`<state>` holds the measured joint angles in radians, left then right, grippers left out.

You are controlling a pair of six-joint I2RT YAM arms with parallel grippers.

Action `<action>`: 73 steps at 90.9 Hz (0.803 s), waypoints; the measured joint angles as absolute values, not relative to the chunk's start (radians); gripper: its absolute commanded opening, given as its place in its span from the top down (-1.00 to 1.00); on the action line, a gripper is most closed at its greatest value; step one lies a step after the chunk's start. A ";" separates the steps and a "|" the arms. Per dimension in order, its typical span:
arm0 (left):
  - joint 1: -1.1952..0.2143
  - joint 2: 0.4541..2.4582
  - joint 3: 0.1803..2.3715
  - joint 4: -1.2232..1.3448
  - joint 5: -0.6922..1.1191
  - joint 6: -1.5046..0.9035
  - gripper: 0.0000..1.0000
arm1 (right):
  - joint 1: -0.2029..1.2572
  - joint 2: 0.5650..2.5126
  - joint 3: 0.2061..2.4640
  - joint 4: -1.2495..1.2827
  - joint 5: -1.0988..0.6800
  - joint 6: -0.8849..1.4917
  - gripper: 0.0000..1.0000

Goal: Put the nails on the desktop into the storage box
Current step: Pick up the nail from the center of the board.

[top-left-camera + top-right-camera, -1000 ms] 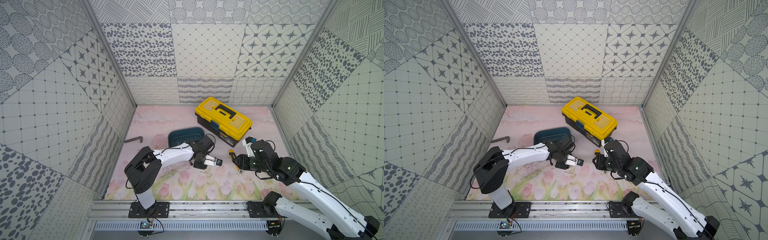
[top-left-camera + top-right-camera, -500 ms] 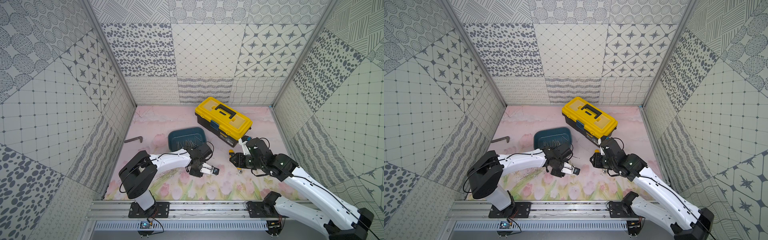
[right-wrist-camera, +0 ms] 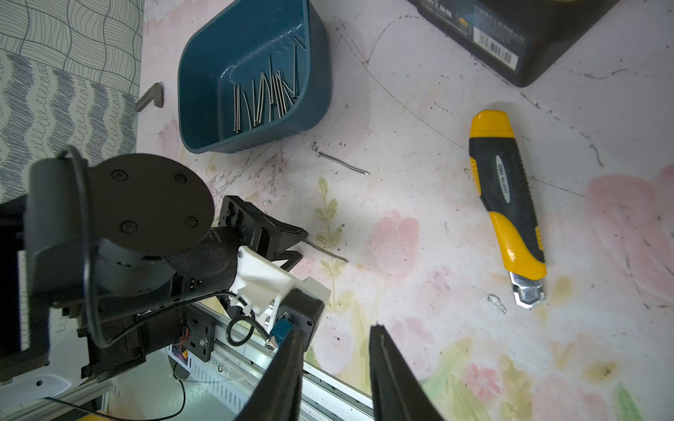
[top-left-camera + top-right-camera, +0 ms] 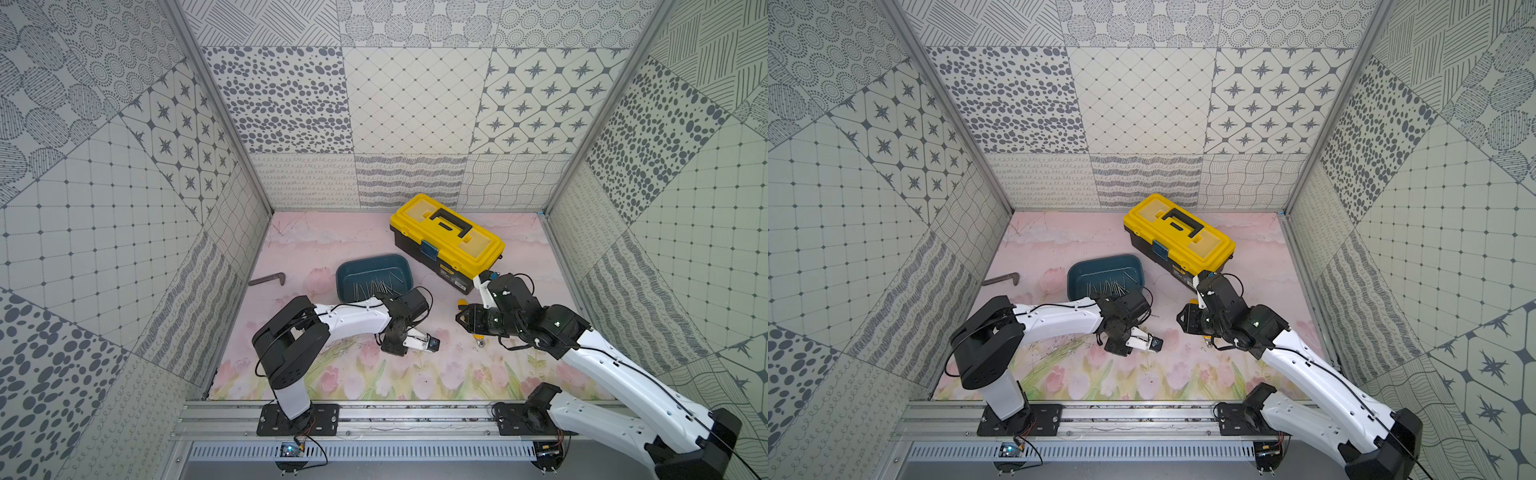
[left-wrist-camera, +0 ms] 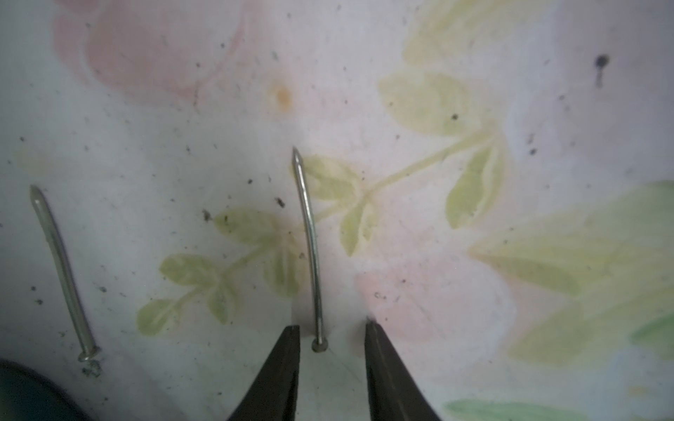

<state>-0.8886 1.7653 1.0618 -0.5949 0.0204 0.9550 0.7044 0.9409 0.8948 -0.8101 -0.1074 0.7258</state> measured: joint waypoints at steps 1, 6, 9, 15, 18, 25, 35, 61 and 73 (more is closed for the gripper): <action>-0.889 1.767 1.063 -0.595 0.020 0.953 0.35 | 0.704 0.941 0.895 -0.810 -0.107 0.726 0.28; -0.890 1.776 1.073 -0.599 0.020 0.945 0.39 | 0.704 0.940 0.895 -0.810 -0.107 0.726 0.28; -0.891 1.782 1.080 -0.603 0.019 0.943 0.42 | 0.704 0.939 0.895 -0.810 -0.107 0.726 0.28; -0.892 1.793 1.093 -0.611 0.019 0.936 0.52 | 0.704 0.935 0.895 -0.810 -0.107 0.726 0.28; -0.893 1.799 1.100 -0.615 0.019 0.933 0.57 | 0.704 0.932 0.895 -0.810 -0.107 0.726 0.28; -0.894 1.812 1.115 -0.625 0.021 0.923 0.73 | 0.704 0.924 0.895 -0.810 -0.107 0.726 0.28; -0.896 1.826 1.129 -0.640 0.025 0.917 0.96 | 0.704 0.914 0.895 -0.810 -0.106 0.726 0.28; -0.901 1.824 1.130 -0.644 0.025 0.890 1.00 | 0.704 0.889 0.894 -0.810 -0.104 0.725 0.26; -0.894 1.811 1.131 -0.659 0.036 0.865 1.00 | 0.704 0.897 0.902 -0.813 -0.105 0.720 0.12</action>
<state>-0.8936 1.8107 1.1305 -0.6586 0.0357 0.8650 0.7044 0.8967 0.9020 -0.8127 -0.1047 0.7197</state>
